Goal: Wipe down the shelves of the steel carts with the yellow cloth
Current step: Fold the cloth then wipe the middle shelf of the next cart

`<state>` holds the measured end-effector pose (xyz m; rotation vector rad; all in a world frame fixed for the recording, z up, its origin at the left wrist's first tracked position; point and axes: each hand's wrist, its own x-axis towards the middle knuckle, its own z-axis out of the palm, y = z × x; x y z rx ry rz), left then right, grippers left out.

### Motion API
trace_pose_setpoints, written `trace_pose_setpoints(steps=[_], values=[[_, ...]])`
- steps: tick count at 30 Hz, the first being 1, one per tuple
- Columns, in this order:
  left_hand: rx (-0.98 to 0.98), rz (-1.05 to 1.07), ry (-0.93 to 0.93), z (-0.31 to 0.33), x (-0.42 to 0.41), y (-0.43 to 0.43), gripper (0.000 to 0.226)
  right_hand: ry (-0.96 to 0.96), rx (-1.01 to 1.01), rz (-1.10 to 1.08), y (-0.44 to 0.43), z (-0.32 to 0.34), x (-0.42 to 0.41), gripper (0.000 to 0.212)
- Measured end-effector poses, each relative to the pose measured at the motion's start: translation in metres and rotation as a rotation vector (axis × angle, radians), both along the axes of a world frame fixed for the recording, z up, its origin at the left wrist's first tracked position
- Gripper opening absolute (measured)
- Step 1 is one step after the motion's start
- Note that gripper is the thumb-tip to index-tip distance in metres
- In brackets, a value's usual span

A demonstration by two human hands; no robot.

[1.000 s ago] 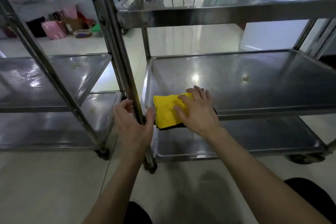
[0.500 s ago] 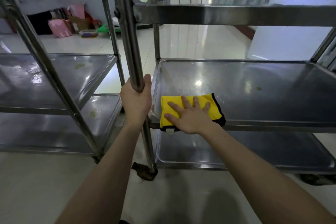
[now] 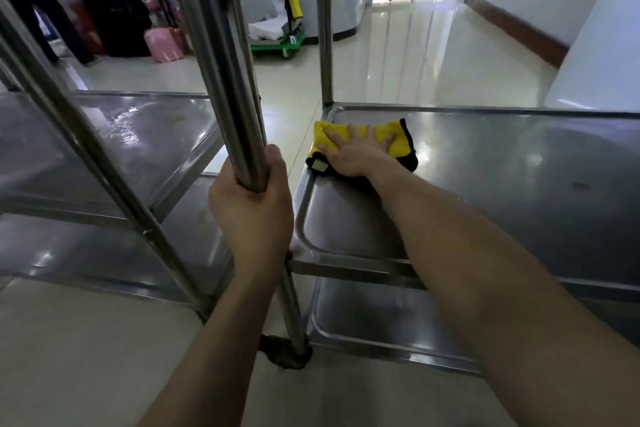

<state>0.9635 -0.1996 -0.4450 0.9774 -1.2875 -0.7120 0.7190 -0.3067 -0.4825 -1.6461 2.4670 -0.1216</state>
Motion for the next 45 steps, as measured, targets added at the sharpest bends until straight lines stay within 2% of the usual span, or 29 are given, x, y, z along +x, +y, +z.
trace_pose_setpoints(steps=[5, 11, 15, 19, 22, 25, 29, 35, 39, 45], values=[[-0.069, 0.045, 0.026, 0.008, -0.005, 0.003, 0.047, -0.009, 0.031, 0.003, 0.014, 0.004, 0.014, 0.079], [-0.071, 0.015, 0.009, 0.014, -0.005, 0.011, 0.043, 0.023, 0.023, 0.121, 0.131, -0.011, 0.075, 0.091], [-0.071, 0.018, 0.014, 0.015, -0.005, 0.007, 0.043, -0.015, -0.05, 0.078, 0.207, -0.01, 0.072, 0.081], [-0.05, 0.011, 0.006, 0.01, -0.002, 0.0, 0.041, 0.161, -0.214, -0.034, 0.286, -0.023, 0.038, 0.083], [-0.058, 0.019, 0.003, 0.008, -0.003, -0.001, 0.044, 0.243, -0.248, -0.079, 0.316, -0.03, 0.019, 0.081], [-0.054, -0.007, -0.007, 0.004, 0.0, -0.01, 0.047, 0.262, -0.27, -0.104, 0.31, -0.03, 0.017, 0.081], [0.047, -0.105, 0.013, -0.001, 0.002, -0.048, 0.055, 0.219, -0.288, -0.127, 0.284, -0.028, 0.024, 0.083], [0.082, -0.101, 0.034, 0.004, 0.015, -0.082, 0.042, 0.136, -0.189, -0.097, 0.24, -0.024, 0.022, 0.089], [0.035, -0.093, 0.034, 0.002, 0.02, -0.085, 0.037, 0.028, -0.044, -0.1, 0.174, -0.013, -0.019, 0.091], [-0.031, -0.003, 0.053, -0.013, 0.021, -0.081, 0.046, -0.021, 0.063, -0.141, 0.049, 0.004, -0.053, 0.086]])
